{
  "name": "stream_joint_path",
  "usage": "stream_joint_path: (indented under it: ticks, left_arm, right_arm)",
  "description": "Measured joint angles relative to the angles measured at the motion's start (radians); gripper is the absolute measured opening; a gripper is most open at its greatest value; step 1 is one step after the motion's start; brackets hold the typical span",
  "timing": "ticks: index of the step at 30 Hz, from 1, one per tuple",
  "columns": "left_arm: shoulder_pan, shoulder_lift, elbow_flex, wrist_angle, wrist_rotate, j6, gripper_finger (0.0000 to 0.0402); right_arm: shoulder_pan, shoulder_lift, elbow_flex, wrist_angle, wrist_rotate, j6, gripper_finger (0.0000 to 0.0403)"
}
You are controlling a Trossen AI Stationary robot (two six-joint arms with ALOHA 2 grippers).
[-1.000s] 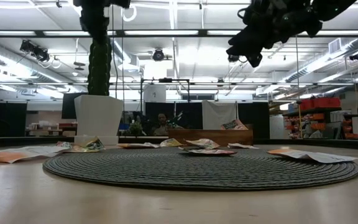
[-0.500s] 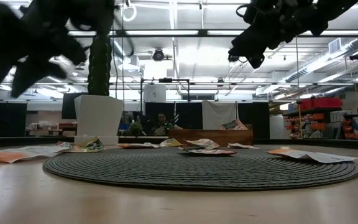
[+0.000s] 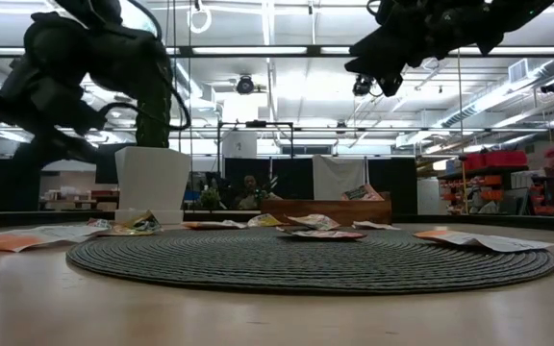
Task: Pick & Place Tea
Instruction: Put the orange tea bag into the middle section of the wooden organizer
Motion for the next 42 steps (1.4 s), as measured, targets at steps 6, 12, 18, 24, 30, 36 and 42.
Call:
stream_joint_path:
  ticks: [6,12,18,24,30,36,42]
  left_arm:
    - [0.027,0.079,0.000,-0.016,-0.005,-0.030,0.0197]
    - [0.049,0.185,0.001,-0.011,0.027,0.000,0.0197]
    - [0.049,0.272,0.001,-0.015,0.082,0.043,0.0197]
    - [0.049,0.330,0.004,-0.010,0.077,0.073,0.0193]
    - [0.050,0.362,0.004,-0.003,0.063,0.074,0.0137]
    - [0.050,0.363,0.002,0.008,0.056,0.069,0.0023]
    - [0.049,0.364,0.044,-0.096,0.037,0.043,0.0012]
  right_arm:
    - [0.000,0.000,0.000,-0.001,0.007,0.000,0.0141]
    - [0.000,0.000,0.000,0.000,0.024,0.026,0.0141]
    - [0.000,0.000,0.000,0.000,0.024,0.026,0.0141]
    - [0.000,0.000,0.000,0.000,0.024,0.026,0.0141]
    - [0.000,0.000,0.000,0.000,0.024,0.026,0.0141]
    - [0.000,0.000,0.000,-0.001,0.043,0.026,0.0141]
    - [0.000,0.000,0.000,-0.001,0.050,0.026,0.0141]
